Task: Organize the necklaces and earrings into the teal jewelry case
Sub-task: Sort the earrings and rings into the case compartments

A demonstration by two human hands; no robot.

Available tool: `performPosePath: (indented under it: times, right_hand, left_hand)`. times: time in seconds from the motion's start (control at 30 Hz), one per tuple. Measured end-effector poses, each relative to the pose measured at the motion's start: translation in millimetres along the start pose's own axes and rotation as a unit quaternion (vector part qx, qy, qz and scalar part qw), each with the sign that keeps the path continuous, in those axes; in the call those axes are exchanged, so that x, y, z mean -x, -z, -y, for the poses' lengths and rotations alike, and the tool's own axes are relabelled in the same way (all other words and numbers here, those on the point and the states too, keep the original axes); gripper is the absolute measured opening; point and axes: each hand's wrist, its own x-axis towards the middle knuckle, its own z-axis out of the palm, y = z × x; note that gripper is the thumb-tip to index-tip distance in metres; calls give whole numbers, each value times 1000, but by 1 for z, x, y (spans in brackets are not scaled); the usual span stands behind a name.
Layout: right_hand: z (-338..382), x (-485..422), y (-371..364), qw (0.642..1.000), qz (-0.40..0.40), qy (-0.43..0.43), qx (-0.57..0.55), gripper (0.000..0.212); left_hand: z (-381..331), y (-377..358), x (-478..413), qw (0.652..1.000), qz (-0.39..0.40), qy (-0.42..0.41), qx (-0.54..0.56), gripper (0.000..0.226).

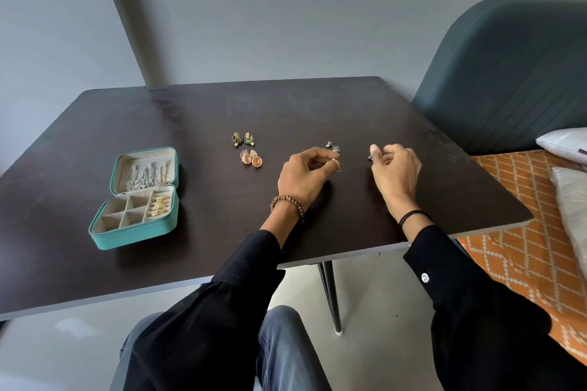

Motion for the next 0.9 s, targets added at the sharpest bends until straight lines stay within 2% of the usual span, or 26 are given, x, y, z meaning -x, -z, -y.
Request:
performPosePath:
  times: [0.1, 0.23, 0.43, 0.53, 0.63, 0.8, 0.9]
  right_hand:
    - [2, -1, -1, 999, 32, 13, 13, 24]
    - [7, 5, 4, 998, 32, 47, -13, 8]
    - [16, 18, 16, 997, 37, 24, -59, 15]
    - [17, 24, 21, 990, 94, 35, -99, 21]
    - [16, 29, 25, 978, 140, 65, -138, 26]
    - [18, 42, 34, 967, 162, 61, -184, 9]
    - [17, 47, 38, 958, 190, 45, -212, 7]
  left_hand:
    - [-1, 0, 1, 1000, 1, -5, -10, 14]
    - [0, 0, 1, 1000, -3, -6, -4, 11]
    - [0, 2, 4, 1000, 10, -7, 7, 8]
    - [0, 4, 7, 999, 24, -12, -18, 5]
    - [-1, 7, 12, 998, 48, -25, -36, 11]
    - [1, 12, 25, 996, 62, -36, -50, 14]
    - [0, 16, 35, 996, 63, -33, -52, 13]
